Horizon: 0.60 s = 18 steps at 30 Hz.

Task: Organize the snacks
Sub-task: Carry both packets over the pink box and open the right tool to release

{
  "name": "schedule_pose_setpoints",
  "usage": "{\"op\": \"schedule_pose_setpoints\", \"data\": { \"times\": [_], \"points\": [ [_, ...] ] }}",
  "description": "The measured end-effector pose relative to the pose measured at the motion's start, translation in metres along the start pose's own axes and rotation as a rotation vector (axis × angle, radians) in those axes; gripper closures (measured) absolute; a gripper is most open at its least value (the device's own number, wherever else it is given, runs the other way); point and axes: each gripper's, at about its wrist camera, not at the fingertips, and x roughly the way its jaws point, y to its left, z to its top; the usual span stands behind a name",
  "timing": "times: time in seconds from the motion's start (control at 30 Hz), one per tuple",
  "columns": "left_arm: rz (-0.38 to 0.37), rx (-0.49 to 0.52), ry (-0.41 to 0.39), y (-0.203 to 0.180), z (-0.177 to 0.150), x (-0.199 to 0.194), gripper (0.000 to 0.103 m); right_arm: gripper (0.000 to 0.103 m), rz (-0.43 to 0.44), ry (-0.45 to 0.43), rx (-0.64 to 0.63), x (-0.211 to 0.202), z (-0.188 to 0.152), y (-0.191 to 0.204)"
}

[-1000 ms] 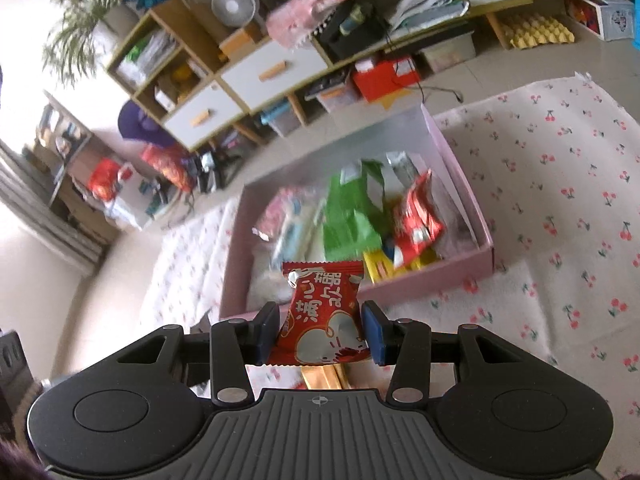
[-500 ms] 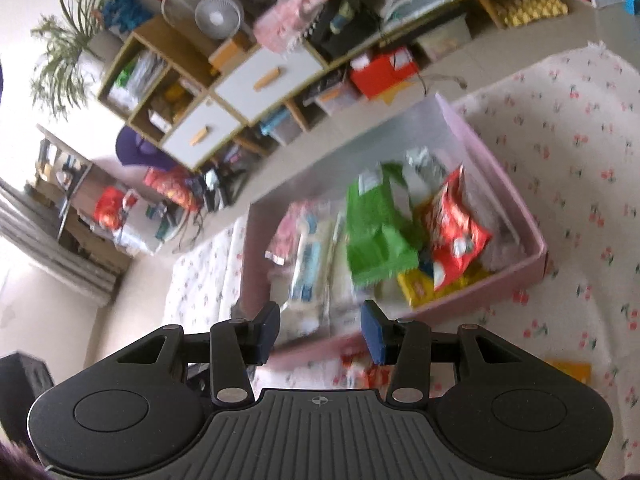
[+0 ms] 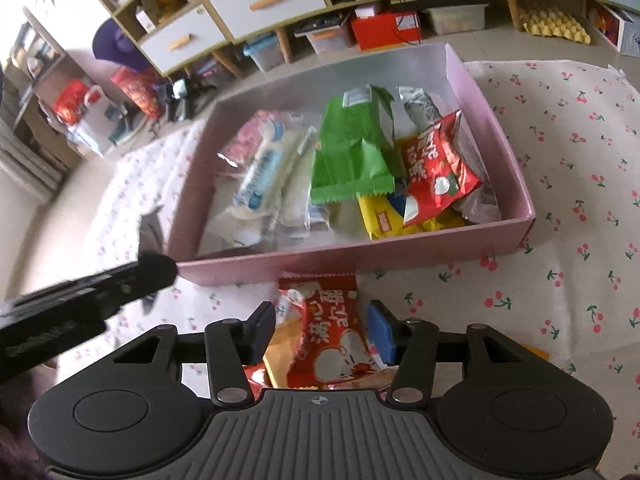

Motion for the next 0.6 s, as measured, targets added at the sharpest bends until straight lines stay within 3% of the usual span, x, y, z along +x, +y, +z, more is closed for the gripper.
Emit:
{"op": "schedule_pose_setpoints", "data": {
  "times": [0.07, 0.2, 0.6],
  "points": [
    [0.004, -0.001, 0.0, 0.001, 0.0, 0.001, 0.073, 0.068, -0.012, 0.015, -0.022, 0.006, -0.002, 0.002],
    [0.0, -0.03, -0.006, 0.005, 0.005, 0.003, 0.073, 0.077, -0.04, 0.014, -0.028, 0.008, -0.004, 0.005],
    [-0.014, -0.092, -0.037, 0.009, 0.016, 0.012, 0.073, 0.079, 0.123, -0.04, 0.107, -0.033, 0.0, -0.005]
  ]
}}
